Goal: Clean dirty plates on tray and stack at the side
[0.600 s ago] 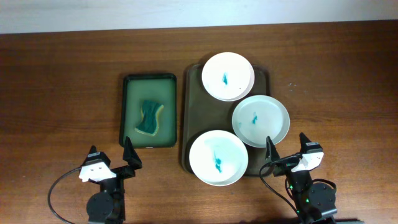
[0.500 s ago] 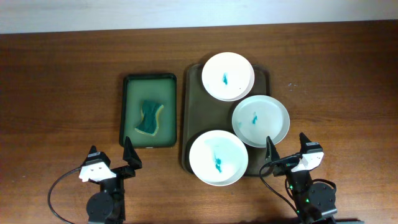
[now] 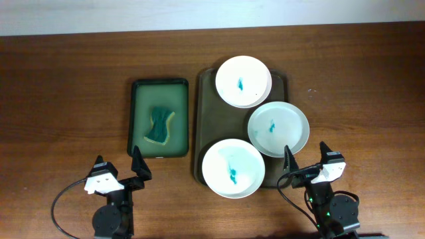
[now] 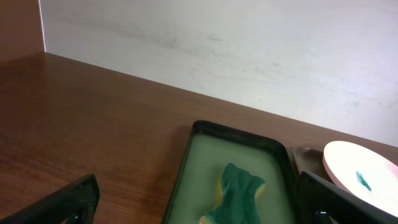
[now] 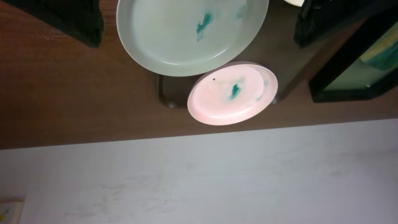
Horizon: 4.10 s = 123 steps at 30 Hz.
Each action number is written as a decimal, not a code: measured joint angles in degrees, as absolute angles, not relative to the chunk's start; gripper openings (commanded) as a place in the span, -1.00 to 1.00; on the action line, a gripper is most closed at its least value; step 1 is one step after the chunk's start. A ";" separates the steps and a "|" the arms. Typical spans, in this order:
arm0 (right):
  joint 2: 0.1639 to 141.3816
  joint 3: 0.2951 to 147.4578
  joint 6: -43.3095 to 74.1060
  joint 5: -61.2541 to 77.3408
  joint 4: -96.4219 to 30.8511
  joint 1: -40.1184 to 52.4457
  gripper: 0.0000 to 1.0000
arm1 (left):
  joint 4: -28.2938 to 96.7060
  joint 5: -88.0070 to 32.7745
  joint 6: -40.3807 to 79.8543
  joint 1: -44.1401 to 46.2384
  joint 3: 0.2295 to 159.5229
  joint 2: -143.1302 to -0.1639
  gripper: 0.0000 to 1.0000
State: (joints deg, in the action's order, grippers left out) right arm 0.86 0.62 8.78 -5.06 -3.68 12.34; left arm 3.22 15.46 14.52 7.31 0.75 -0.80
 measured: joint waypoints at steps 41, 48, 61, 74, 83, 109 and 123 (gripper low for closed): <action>0.86 0.62 8.82 -5.08 -3.68 12.34 0.97 | 3.25 15.46 14.52 7.31 0.75 -0.80 0.99; 0.86 0.62 9.74 -4.64 -2.42 12.34 0.96 | -6.31 16.49 15.22 7.25 0.58 -0.80 0.99; 42.24 57.32 12.03 -3.09 -38.28 12.08 0.96 | 30.06 9.13 5.72 7.18 53.19 -38.04 0.99; 81.71 90.08 12.40 4.25 -72.01 12.08 0.40 | 58.48 -1.67 4.99 7.16 80.23 -83.74 0.77; 82.78 75.16 16.53 10.26 -69.25 12.08 0.33 | 43.42 -5.54 6.90 7.81 80.23 -116.95 -1.00; 80.77 75.48 14.33 10.04 -73.10 -8.82 0.46 | 71.42 -3.22 4.27 12.58 104.18 -121.60 0.21; 84.64 75.48 13.56 7.57 -68.42 -8.84 0.08 | 67.22 -2.96 5.17 14.17 91.94 -120.81 -1.00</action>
